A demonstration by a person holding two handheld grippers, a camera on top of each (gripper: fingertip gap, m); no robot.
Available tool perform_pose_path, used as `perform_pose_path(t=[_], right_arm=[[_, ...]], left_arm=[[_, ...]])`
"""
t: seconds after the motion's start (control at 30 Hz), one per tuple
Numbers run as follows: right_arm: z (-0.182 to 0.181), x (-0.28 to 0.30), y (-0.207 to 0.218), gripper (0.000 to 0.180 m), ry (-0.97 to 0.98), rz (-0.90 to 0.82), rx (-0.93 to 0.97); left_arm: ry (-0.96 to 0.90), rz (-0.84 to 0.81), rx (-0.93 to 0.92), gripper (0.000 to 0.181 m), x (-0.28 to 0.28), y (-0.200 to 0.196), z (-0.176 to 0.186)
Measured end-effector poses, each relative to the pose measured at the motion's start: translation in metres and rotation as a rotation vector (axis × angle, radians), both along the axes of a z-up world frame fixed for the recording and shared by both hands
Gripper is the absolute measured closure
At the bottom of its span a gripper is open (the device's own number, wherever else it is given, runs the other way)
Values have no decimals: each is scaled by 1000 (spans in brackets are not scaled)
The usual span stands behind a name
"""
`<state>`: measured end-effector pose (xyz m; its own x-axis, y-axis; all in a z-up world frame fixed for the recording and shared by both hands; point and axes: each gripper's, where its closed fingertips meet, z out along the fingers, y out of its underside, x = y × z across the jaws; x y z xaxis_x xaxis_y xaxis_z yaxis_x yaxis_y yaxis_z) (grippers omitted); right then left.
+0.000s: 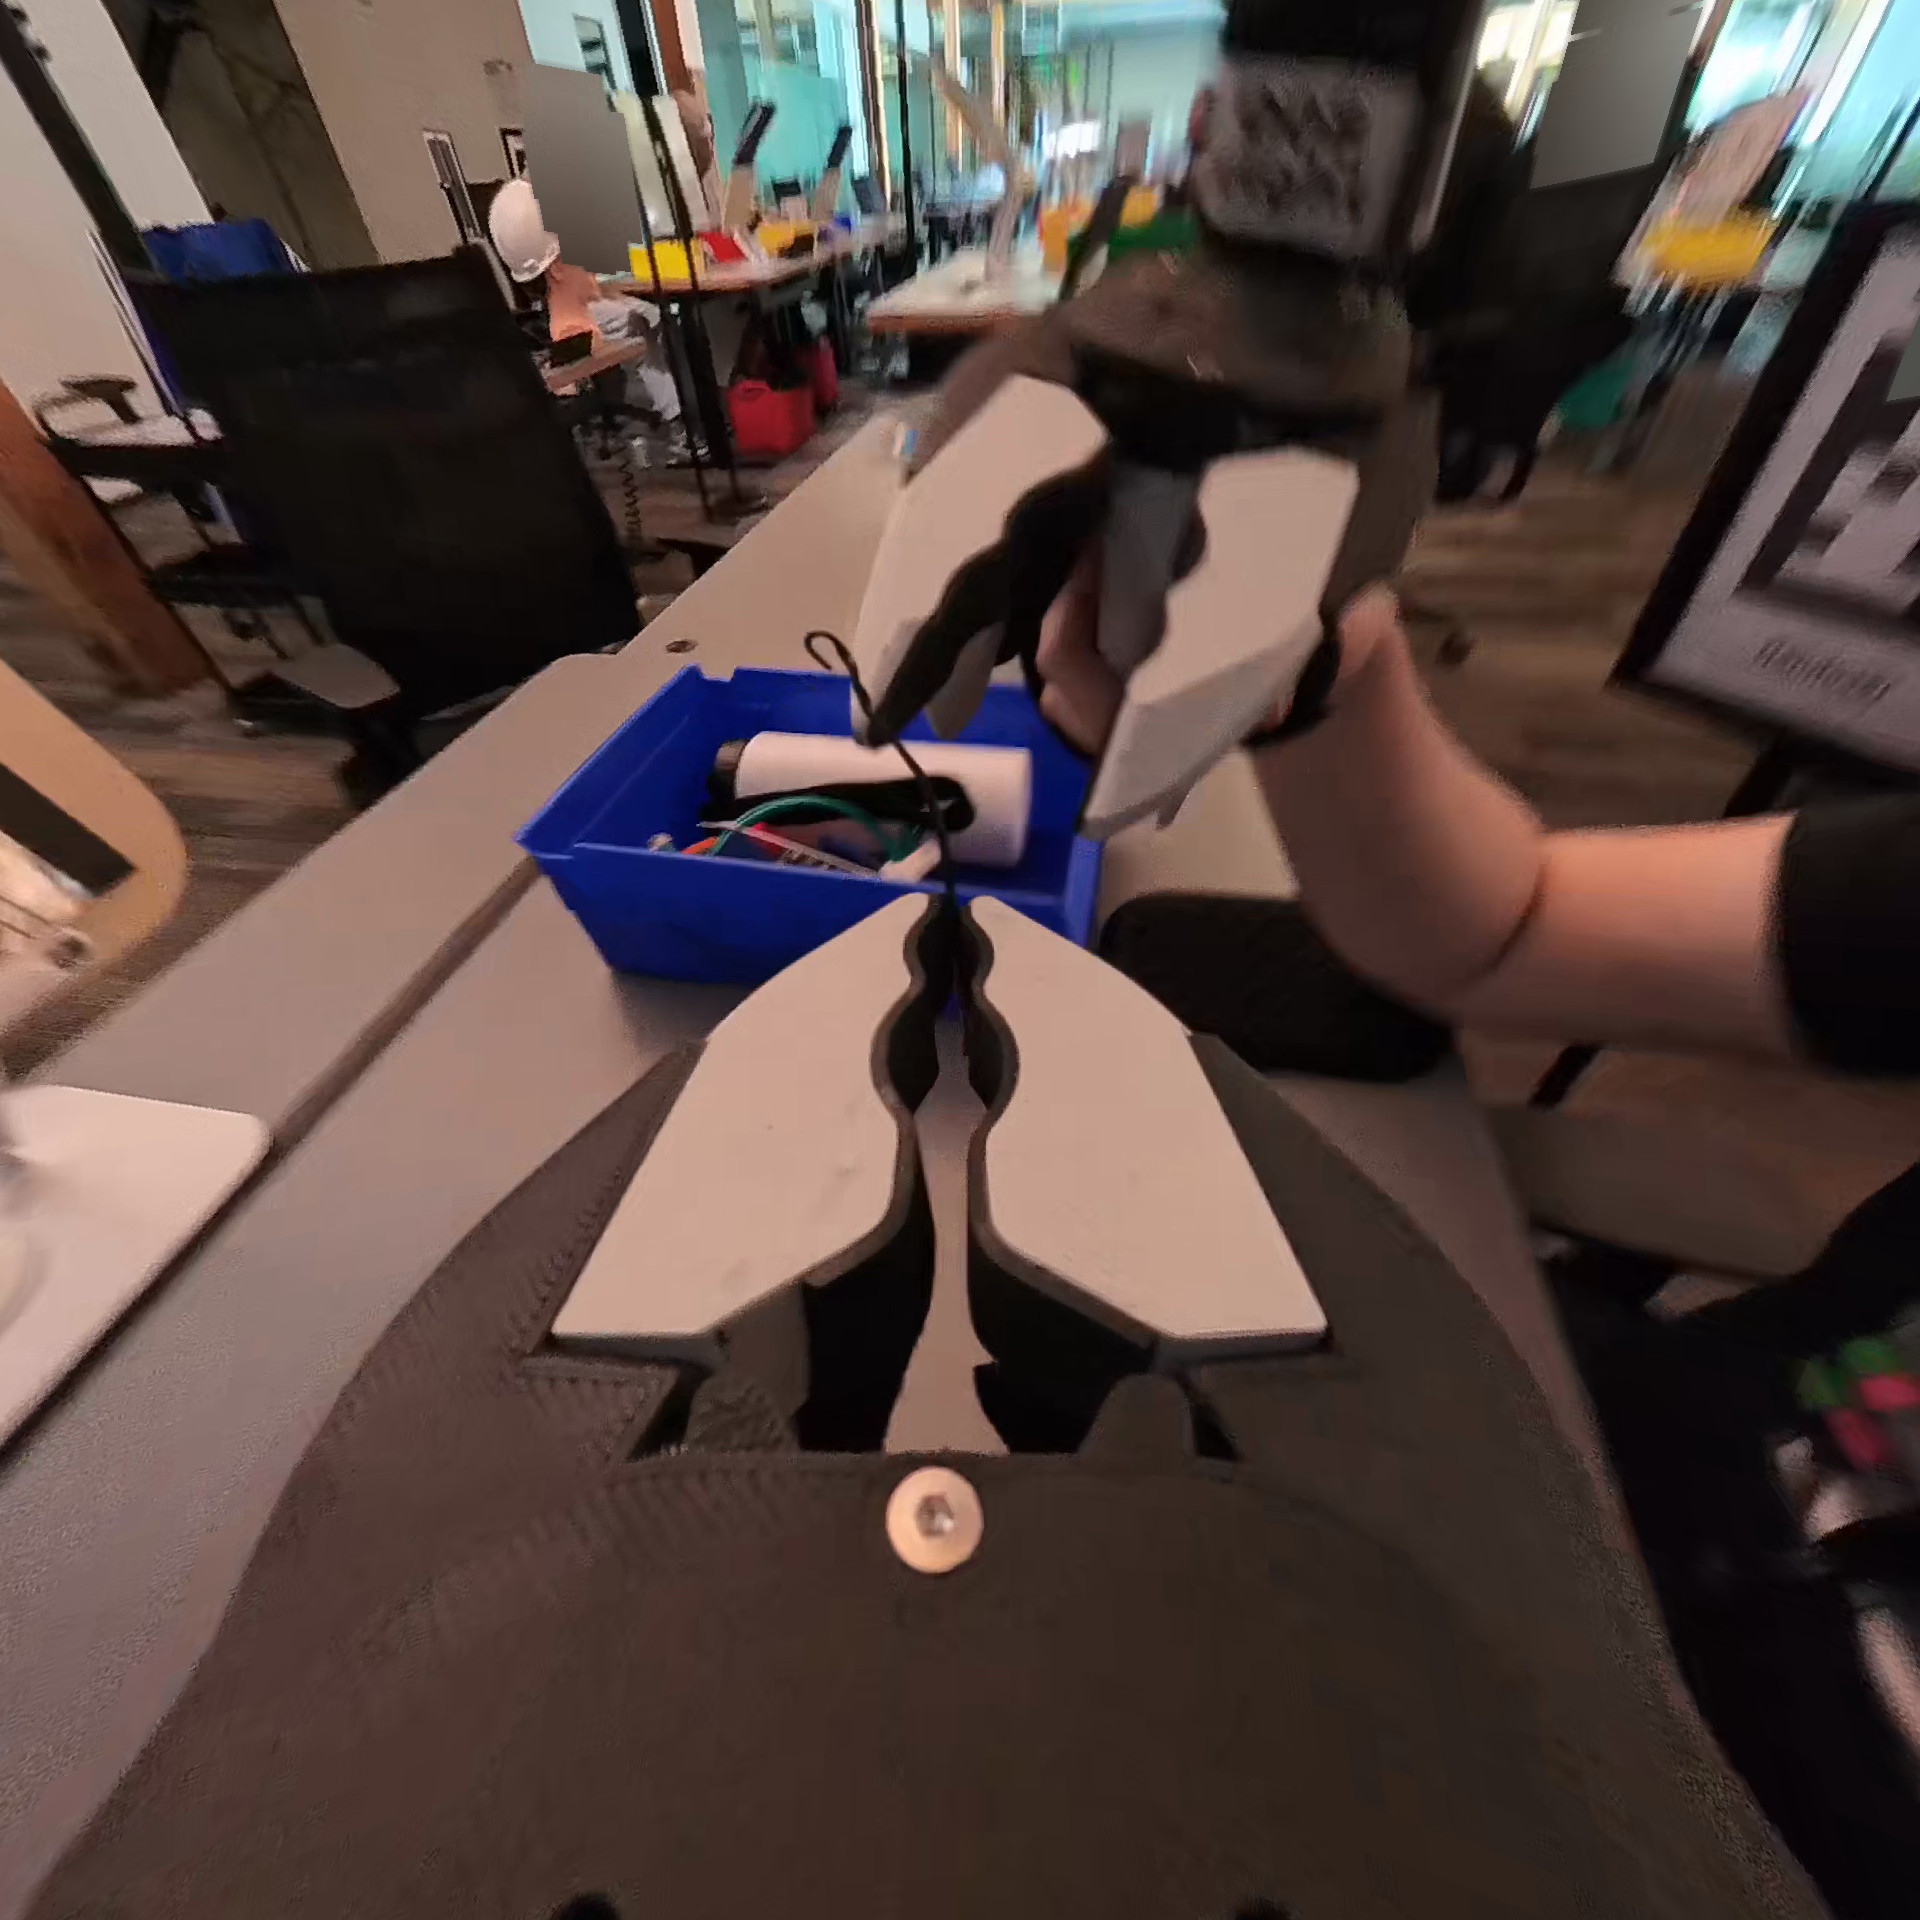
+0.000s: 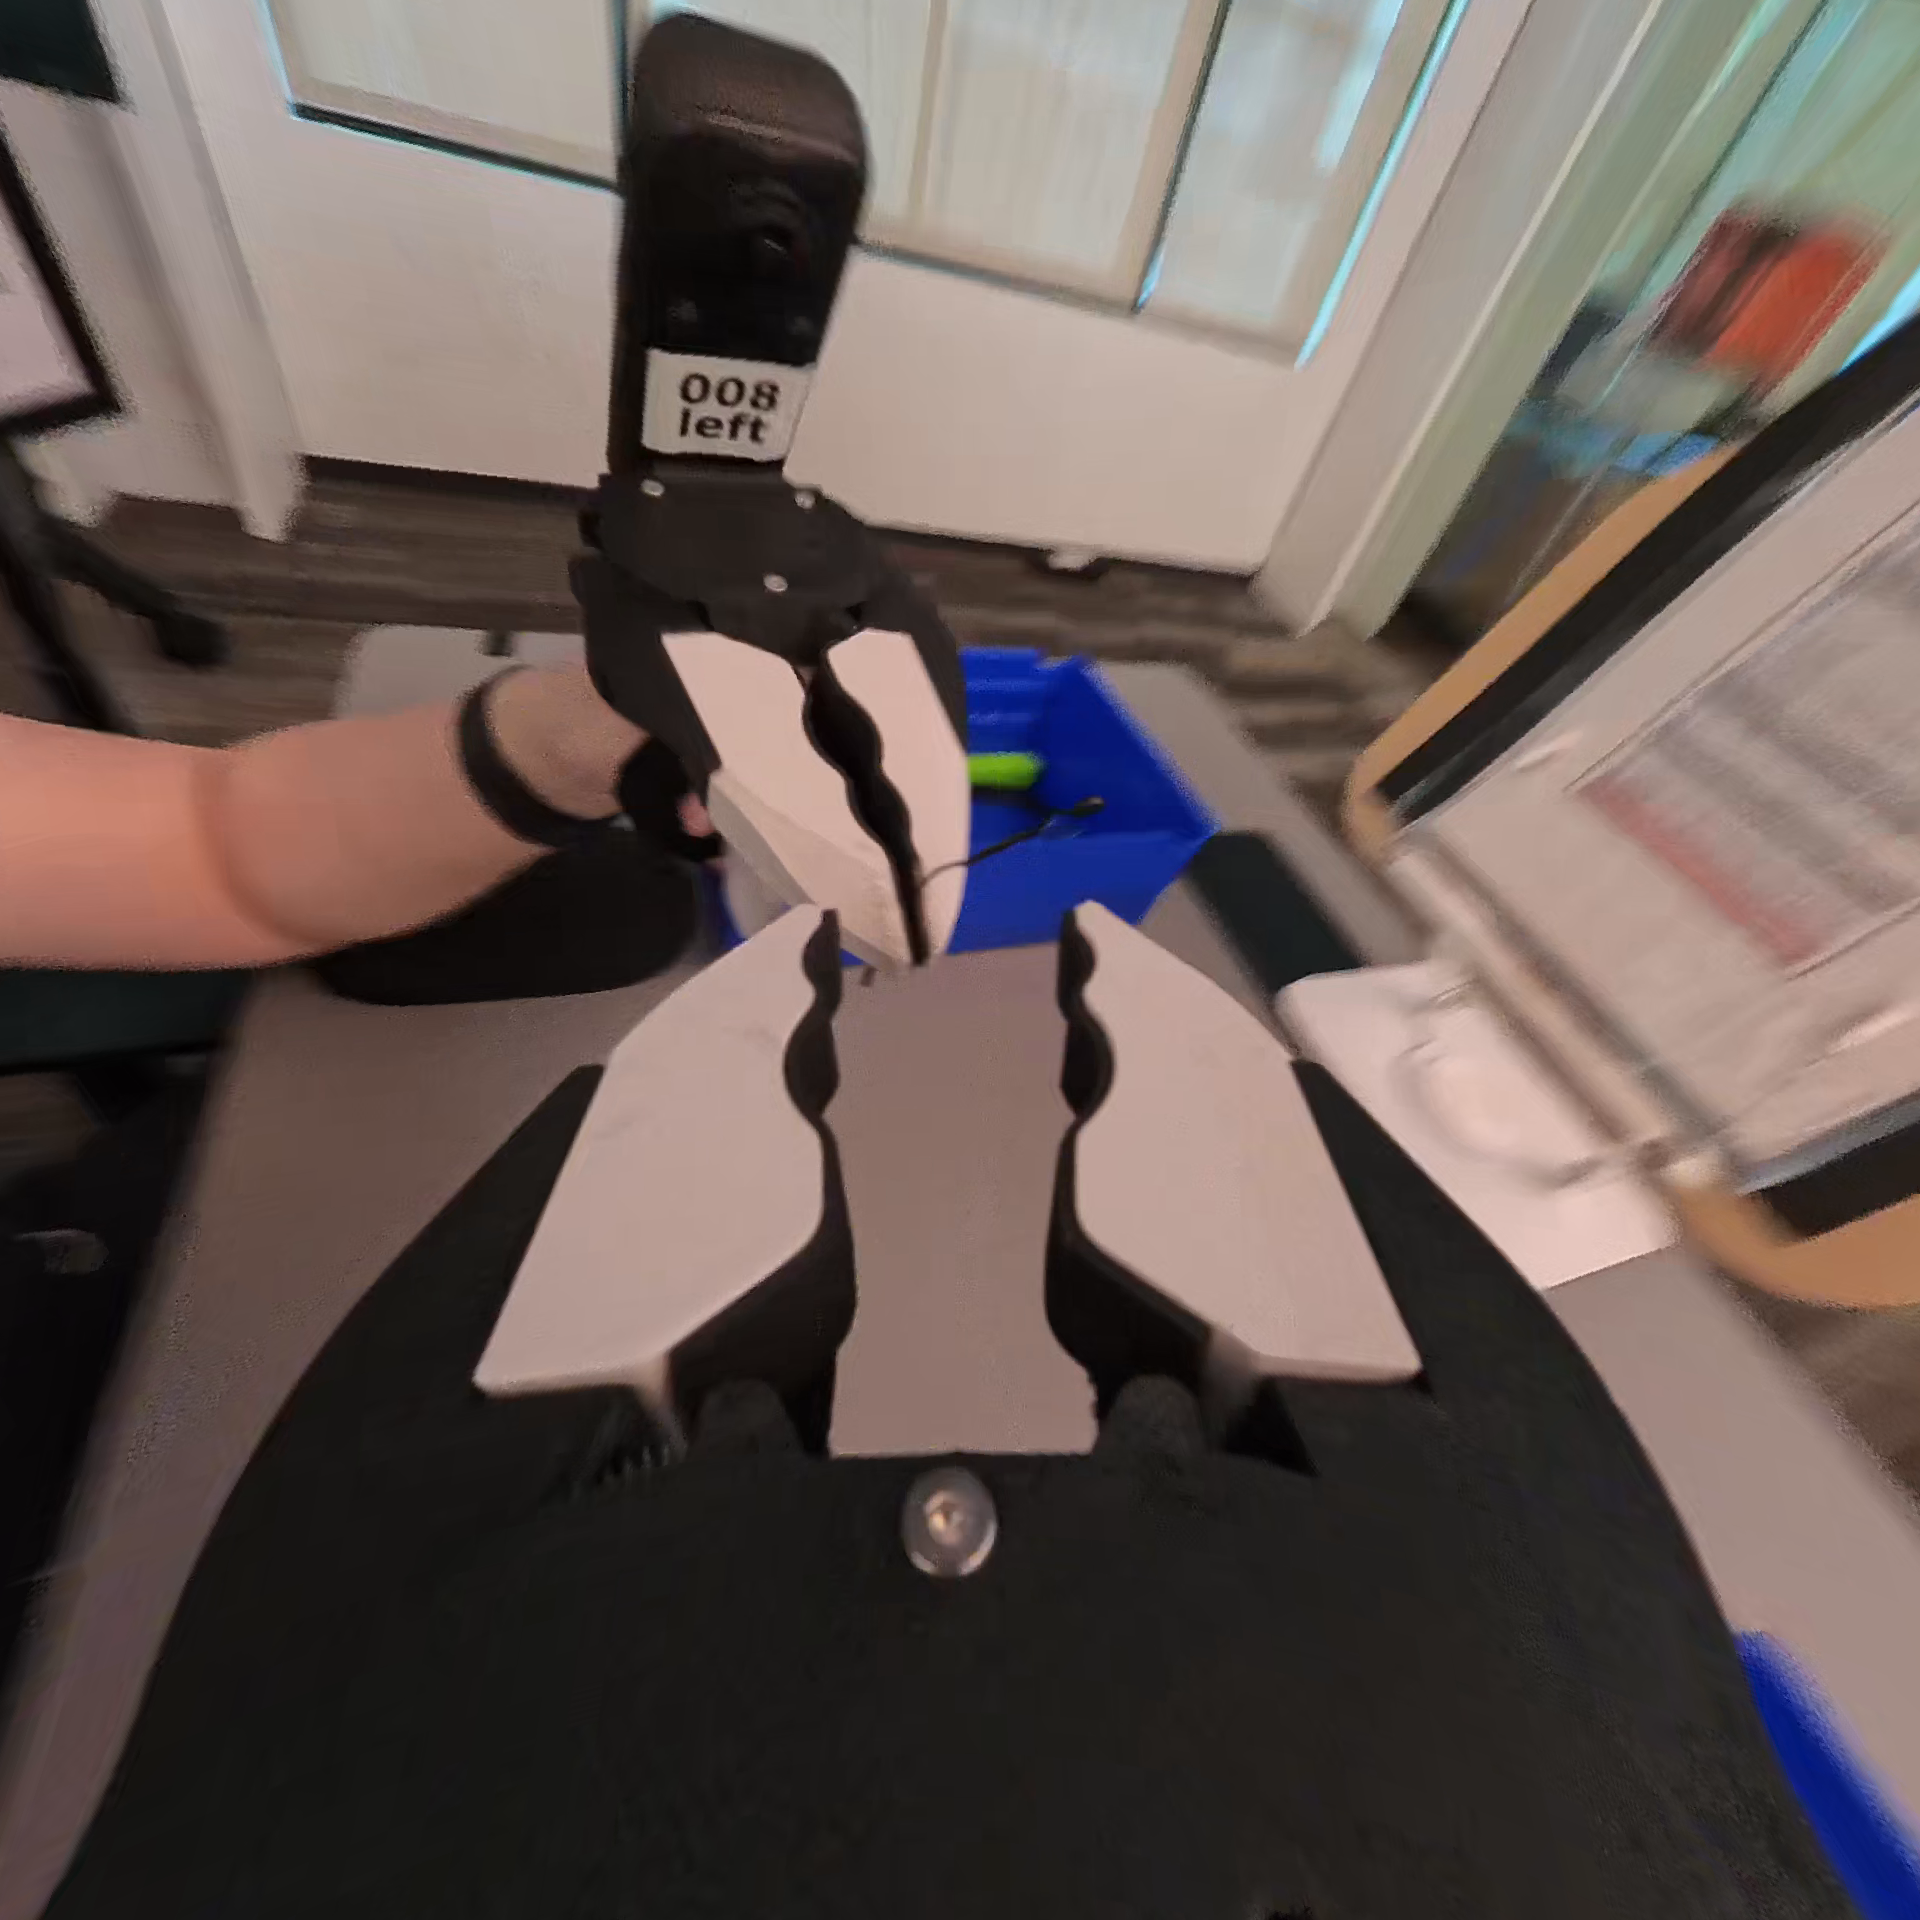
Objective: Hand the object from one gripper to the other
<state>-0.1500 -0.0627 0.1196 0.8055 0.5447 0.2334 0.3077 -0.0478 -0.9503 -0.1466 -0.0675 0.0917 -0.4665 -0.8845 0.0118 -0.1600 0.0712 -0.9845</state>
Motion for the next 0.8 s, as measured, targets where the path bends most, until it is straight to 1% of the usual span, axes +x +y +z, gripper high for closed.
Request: perform_pose_path(t=[0.03,0.07,0.17,0.23,0.3,0.37,0.43,0.47,0.53,0.6,0.7,0.8], right_arm=[[8,3,1,132,-80,-38,113],[15,4,1,129,-176,-76,230],[20,-7,-5,133,-520,-139,523],[11,-19,-4,138,-730,-163,639],[-1,-30,1,143,-906,-181,704],[-6,-38,5,148,-1013,-221,776],[-2,-41,8,154,-1042,-284,841],[-2,-43,8,154,-1042,-290,854],[-3,-44,9,160,-1055,-302,862],[1,-40,11,165,-1061,-350,865],[3,-37,11,175,-1021,-362,853],[6,-39,9,177,-973,-356,855]], left_arm=[[7,-13,-107,181,-2,3,7],[19,-36,-221,181,-5,6,13],[38,-90,-517,181,-11,16,28],[46,-121,-643,181,-12,20,33],[45,-177,-742,181,-15,18,38],[48,-224,-828,181,-16,16,42],[59,-229,-870,181,-15,15,42],[64,-223,-874,181,-14,14,40],[63,-216,-882,181,-13,13,40],[65,-221,-890,181,-13,11,40],[59,-223,-894,181,-14,10,42],[54,-240,-913,181,-15,8,44]])
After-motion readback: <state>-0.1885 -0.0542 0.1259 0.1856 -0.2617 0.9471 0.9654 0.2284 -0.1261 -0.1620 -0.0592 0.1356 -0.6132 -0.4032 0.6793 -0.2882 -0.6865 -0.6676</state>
